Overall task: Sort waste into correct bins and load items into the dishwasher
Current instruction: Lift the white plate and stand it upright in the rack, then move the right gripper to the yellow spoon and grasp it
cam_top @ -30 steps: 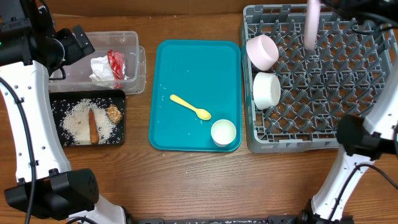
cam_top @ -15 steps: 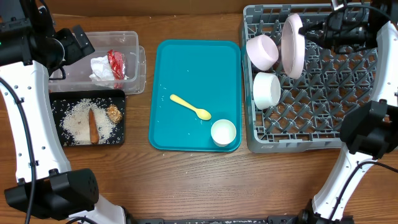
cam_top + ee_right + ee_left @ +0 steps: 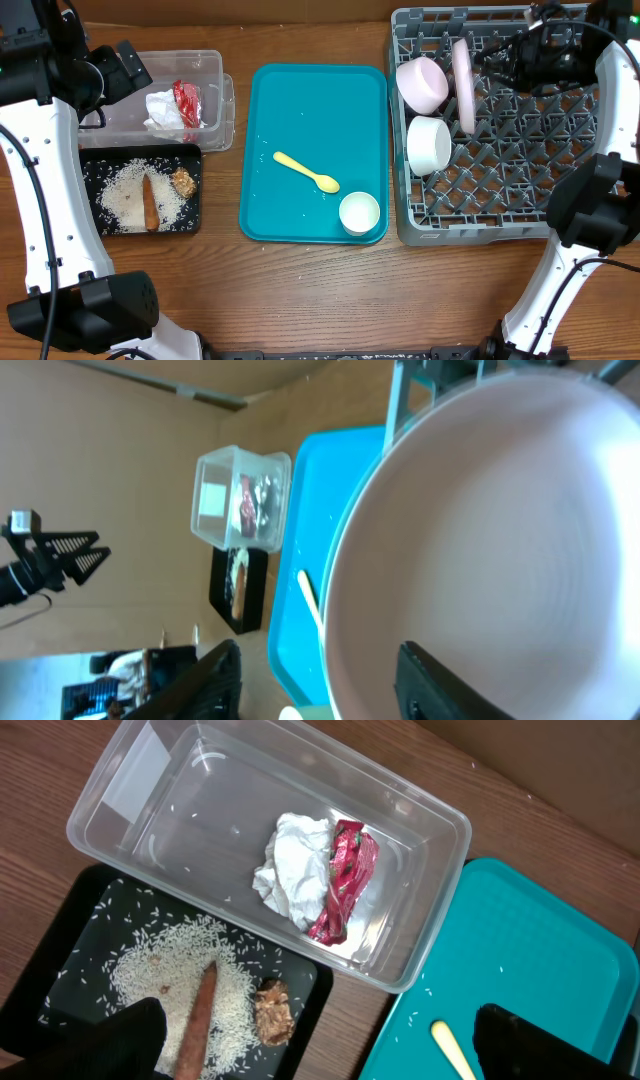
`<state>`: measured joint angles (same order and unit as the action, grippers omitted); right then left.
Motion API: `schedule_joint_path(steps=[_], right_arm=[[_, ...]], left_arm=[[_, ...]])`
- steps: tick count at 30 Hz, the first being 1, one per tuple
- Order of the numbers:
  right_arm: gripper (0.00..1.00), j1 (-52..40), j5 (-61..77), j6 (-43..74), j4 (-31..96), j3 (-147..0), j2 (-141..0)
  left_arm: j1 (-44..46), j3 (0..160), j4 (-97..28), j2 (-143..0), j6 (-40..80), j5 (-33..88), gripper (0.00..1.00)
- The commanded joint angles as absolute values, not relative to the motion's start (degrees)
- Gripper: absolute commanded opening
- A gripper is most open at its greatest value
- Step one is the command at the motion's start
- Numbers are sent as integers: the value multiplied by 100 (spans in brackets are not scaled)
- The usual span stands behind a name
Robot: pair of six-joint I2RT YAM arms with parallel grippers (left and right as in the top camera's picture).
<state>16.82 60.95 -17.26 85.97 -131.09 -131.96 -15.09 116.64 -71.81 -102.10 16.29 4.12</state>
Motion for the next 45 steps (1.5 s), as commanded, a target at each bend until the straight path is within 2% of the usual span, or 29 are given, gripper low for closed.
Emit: schedule_joint_path(steps=[1, 12, 14, 16, 17, 19, 21, 23, 24, 26, 34, 39, 43, 45], right_arm=[[63, 1702, 6112, -1509, 8523, -13144, -13179], [62, 1514, 6014, -1194, 8836, -14000, -12084], [60, 1249, 5719, -1197, 9059, -14000, -11769], [54, 792, 5221, -1194, 9327, -14000, -11493], [47, 423, 4851, -1166, 9513, -14000, -11382], [46, -117, 3986, -565, 9706, -13990, -11354], [47, -534, 3238, -25, 9706, -13889, -11356], [48, -1328, 2683, 263, 9706, -13563, -11365], [50, -1844, 1966, 674, 9701, -13264, -11382], [52, -2296, 1361, 923, 9703, -12860, -11389], [51, -2976, 1181, 980, 9310, -11395, -11389], [52, -3708, 589, 1457, 8849, -11242, -11389], [59, -4187, -104, 1806, 7902, -11056, -11406], [66, -4265, -434, 1758, 6899, -10759, -11502]], left_arm=[[-1461, 11747, -7177, -10156, 1540, 449, 100], [-1459, 11747, -7177, -10156, 1540, 449, 100], [-1459, 11747, -7177, -10156, 1540, 451, 100], [-1459, 11747, -7177, -10156, 1540, 449, 100], [-1459, 11747, -7177, -10156, 1540, 451, 100], [-1461, 11747, -7177, -10156, 1540, 449, 100], [-1459, 11747, -7177, -10156, 1540, 449, 100], [-1459, 11747, -7177, -10156, 1540, 449, 100], [-1459, 11747, -7177, -10156, 1540, 449, 100], [-1459, 11747, -7175, -10156, 1540, 449, 100], [-1459, 11747, -7177, -10156, 1540, 451, 100], [-1459, 11747, -7177, -10156, 1540, 449, 100], [-1459, 11747, -7177, -10156, 1540, 403, 100], [-1459, 11747, -7177, -10156, 1540, 405, 100]])
